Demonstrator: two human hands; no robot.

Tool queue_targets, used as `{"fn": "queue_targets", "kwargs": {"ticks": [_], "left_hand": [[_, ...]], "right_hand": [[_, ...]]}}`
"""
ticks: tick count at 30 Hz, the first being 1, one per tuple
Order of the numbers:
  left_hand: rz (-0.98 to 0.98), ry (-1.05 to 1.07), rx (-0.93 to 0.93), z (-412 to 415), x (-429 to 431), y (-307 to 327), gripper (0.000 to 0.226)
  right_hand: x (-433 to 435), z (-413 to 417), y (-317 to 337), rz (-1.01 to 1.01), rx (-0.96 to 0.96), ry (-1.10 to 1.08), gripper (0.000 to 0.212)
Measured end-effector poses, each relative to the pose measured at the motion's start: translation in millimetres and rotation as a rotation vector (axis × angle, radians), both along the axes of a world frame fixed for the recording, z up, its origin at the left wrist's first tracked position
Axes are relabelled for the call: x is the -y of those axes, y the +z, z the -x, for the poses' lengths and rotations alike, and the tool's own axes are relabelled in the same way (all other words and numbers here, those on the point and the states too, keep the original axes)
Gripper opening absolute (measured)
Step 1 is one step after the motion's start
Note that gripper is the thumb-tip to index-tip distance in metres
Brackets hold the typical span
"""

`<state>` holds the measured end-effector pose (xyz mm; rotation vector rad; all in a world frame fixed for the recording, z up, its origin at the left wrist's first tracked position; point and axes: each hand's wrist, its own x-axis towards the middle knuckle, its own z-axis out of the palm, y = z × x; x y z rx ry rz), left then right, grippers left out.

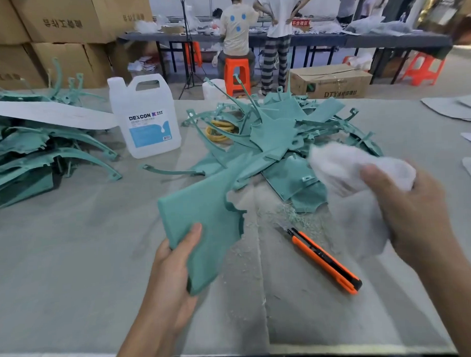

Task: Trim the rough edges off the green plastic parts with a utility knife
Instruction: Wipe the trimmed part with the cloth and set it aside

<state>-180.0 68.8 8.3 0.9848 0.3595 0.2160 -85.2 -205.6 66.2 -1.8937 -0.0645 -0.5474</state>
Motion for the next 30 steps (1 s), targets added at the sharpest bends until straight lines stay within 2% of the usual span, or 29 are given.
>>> {"fn": "queue_targets", "kwargs": {"ticks": [2, 3, 6, 8, 11, 12, 15, 17, 19, 21, 24, 25, 26, 28, 29, 30], "left_hand": [[0.047, -0.070, -0.011, 1, 12, 0, 0.032], [0.050, -0.103, -0.013, 2, 18, 2, 0.031], [0.023, -0.184, 0.007, 1, 35, 2, 0.032], [0.045, -0.165, 0.046, -3, 40, 3, 0.044], [0.126, -0.080, 0.050, -8, 37, 8, 0.073], [0.198, -0.066, 0.061, -9, 34, 8, 0.075], [0.284, -0.042, 0.116, -9, 27, 8, 0.062], [0.228, -0.070, 0.092, -12, 28, 10, 0.068], [0.198, -0.113, 0.078, -14, 33, 15, 0.071], [0.279, -0.122, 0.072, -12, 33, 11, 0.071], [0.359, 0.025, 0.135, -11, 22, 3, 0.045], [0.297, 0.073, 0.125, -13, 21, -1, 0.054], [0.231, 0.029, 0.107, -15, 22, 0, 0.057], [0.191, -0.077, 0.126, -16, 29, 6, 0.045], [0.056, -0.096, 0.167, -17, 34, 6, 0.039], [-0.210, -0.076, 0.209, -13, 36, 7, 0.037]], "right_hand": [[-35, 5, 10, -0.143, 0.147, 0.134, 0.016], [-53, 6, 9, -0.142, 0.209, 0.175, 0.010], [-109, 11, -9, 0.135, 0.183, 0.250, 0.024], [-136, 22, -37, 0.297, 0.158, 0.371, 0.025], [-160, 57, -68, 0.114, 0.096, 0.537, 0.034], [-166, 68, -75, 0.067, 0.114, 0.575, 0.037], [-171, 76, -77, 0.045, 0.185, 0.666, 0.034], [-168, 57, -67, 0.166, 0.203, 0.575, 0.036], [-167, 41, -58, 0.230, 0.109, 0.460, 0.041], [-172, 51, -52, 0.130, 0.048, 0.501, 0.039], [-179, 86, -63, 0.035, 0.124, 0.676, 0.037], [-177, 88, -66, 0.044, 0.124, 0.684, 0.037], [-178, 84, -67, 0.022, 0.076, 0.655, 0.036], [-174, 71, -59, -0.166, -0.125, 0.542, 0.036], [-170, 65, -57, -0.324, -0.205, 0.544, 0.037], [-166, 62, -54, -0.461, -0.251, 0.572, 0.042]]}}
